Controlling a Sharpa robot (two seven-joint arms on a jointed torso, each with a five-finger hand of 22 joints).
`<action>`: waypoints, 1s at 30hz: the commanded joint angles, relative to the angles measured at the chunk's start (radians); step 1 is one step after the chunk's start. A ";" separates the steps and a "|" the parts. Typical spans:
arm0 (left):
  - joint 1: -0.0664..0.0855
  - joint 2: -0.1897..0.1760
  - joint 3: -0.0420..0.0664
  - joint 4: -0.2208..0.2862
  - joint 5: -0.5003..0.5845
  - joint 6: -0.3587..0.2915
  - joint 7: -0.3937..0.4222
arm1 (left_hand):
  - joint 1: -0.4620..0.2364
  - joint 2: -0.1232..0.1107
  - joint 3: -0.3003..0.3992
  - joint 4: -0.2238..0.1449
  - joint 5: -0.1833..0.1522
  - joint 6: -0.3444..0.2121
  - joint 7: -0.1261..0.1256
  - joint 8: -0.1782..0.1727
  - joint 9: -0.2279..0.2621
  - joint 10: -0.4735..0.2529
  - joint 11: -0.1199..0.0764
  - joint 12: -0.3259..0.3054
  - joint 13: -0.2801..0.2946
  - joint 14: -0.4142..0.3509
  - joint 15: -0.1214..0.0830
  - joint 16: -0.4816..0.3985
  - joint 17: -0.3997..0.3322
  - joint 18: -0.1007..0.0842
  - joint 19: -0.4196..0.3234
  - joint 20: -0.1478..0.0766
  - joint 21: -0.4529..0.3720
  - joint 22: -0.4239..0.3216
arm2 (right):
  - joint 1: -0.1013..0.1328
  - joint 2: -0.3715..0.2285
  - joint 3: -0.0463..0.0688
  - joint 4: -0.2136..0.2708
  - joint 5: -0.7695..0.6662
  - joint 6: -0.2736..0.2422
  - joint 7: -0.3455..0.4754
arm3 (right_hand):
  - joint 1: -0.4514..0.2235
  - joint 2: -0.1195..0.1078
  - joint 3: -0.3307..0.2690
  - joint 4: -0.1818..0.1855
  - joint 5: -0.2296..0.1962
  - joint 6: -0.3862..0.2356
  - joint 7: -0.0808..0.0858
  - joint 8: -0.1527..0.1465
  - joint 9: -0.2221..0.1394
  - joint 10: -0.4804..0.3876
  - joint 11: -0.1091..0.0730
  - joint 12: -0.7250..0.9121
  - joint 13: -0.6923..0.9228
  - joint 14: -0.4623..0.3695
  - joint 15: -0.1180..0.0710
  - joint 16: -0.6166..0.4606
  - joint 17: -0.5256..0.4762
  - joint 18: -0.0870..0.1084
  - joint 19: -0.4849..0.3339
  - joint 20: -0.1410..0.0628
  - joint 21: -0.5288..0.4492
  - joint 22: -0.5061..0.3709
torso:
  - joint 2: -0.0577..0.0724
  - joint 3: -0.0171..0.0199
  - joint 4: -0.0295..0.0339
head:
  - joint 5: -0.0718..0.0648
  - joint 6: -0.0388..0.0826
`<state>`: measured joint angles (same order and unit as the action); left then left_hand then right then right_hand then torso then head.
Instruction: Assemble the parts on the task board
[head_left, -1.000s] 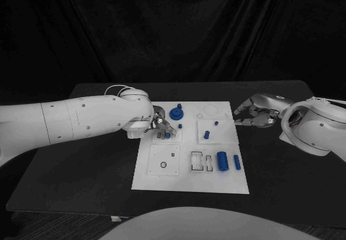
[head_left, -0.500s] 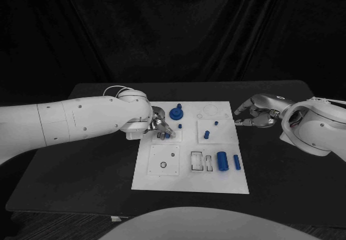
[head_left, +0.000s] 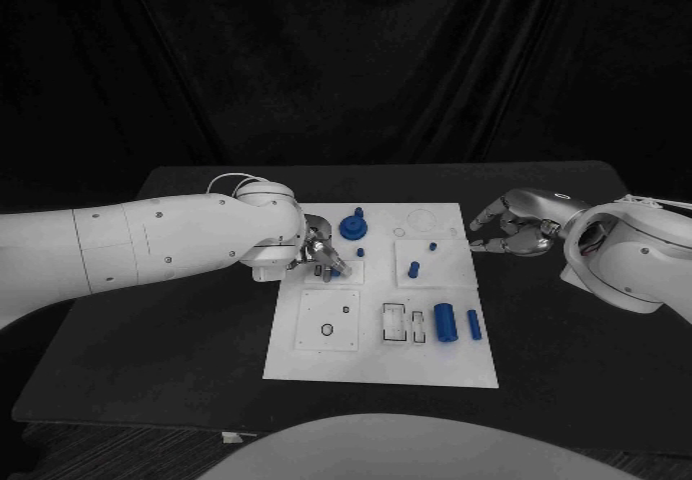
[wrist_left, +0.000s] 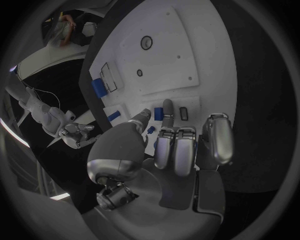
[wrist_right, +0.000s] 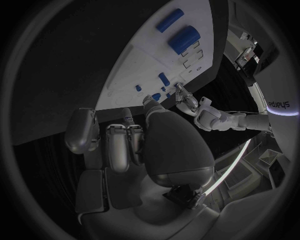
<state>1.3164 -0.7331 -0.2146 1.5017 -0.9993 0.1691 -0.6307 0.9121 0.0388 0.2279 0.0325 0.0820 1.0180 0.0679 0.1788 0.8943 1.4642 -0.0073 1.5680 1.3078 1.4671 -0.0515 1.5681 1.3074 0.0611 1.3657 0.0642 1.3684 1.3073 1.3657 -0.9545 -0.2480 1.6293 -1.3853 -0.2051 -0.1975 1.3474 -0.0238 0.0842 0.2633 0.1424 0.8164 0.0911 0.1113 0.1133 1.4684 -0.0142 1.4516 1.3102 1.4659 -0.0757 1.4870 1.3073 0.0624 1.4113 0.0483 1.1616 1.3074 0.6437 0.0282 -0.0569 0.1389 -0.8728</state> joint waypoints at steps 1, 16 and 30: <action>-0.003 -0.001 0.000 0.005 0.004 0.001 0.023 | 0.029 0.007 0.007 -0.018 0.048 0.007 -0.006 0.002 0.003 0.107 0.003 0.003 0.263 0.104 0.002 0.003 0.263 0.012 -0.005 0.001 -0.006 0.048 | -0.003 -0.001 0.001 0.000 -0.002 0.006 -0.013 | 0.008 0.002 -0.006 -0.002 0.005 0.005 -0.001 -0.004 -0.001 0.009 0.008 -0.006 0.124 0.073 0.010 -0.006 0.167 0.021 -0.007 -0.002 -0.006 0.152 | 0.000 0.0000 -0.0003 | 0.002 0.000; -0.003 -0.002 0.000 0.000 0.004 -0.014 0.032 | 0.094 0.030 0.064 -0.069 0.155 0.006 -0.015 -0.007 0.011 0.107 -0.005 0.003 0.263 0.104 -0.005 0.003 0.263 0.012 -0.002 -0.007 -0.010 0.055 | -0.008 0.000 0.001 -0.004 -0.002 0.011 -0.014 | 0.008 0.003 -0.006 -0.002 0.006 0.006 -0.001 -0.005 -0.002 0.006 0.008 -0.010 0.119 0.072 0.010 -0.011 0.162 0.022 -0.011 -0.001 -0.015 0.150 | 0.000 0.0008 -0.0005 | 0.001 0.000; -0.003 -0.001 0.000 -0.007 0.004 -0.021 0.052 | 0.089 0.031 0.077 -0.073 0.173 0.010 -0.015 -0.007 0.013 0.107 -0.005 0.003 0.263 0.104 -0.005 0.003 0.263 0.012 -0.002 -0.007 -0.011 0.056 | -0.010 -0.001 0.001 -0.004 -0.002 0.013 -0.017 | 0.011 0.005 -0.005 -0.003 0.007 0.007 0.000 -0.005 -0.003 0.003 0.008 -0.013 0.116 0.070 0.011 -0.016 0.157 0.023 -0.014 -0.001 -0.021 0.148 | 0.000 0.0006 -0.0013 | 0.000 0.000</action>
<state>1.3156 -0.7357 -0.2153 1.4948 -0.9983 0.1544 -0.6025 0.9988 0.0702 0.3001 -0.0415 0.2531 1.0270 0.0593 0.1780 0.9070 1.4642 -0.0073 1.5681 1.3078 1.4670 -0.0515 1.5681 1.3074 0.0611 1.3658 0.0642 1.3607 1.3073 1.3582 -0.9539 -0.2480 1.6245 -1.3853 -0.1999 -0.1982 1.3519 -0.0194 0.0843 0.2633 0.1464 0.8163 0.0911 0.1113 0.1113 1.4648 -0.0105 1.4454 1.3107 1.4651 -0.0695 1.4776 1.3073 0.0785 1.4042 0.0484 1.1429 1.3079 0.6439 0.0288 -0.0582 0.1394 -0.8728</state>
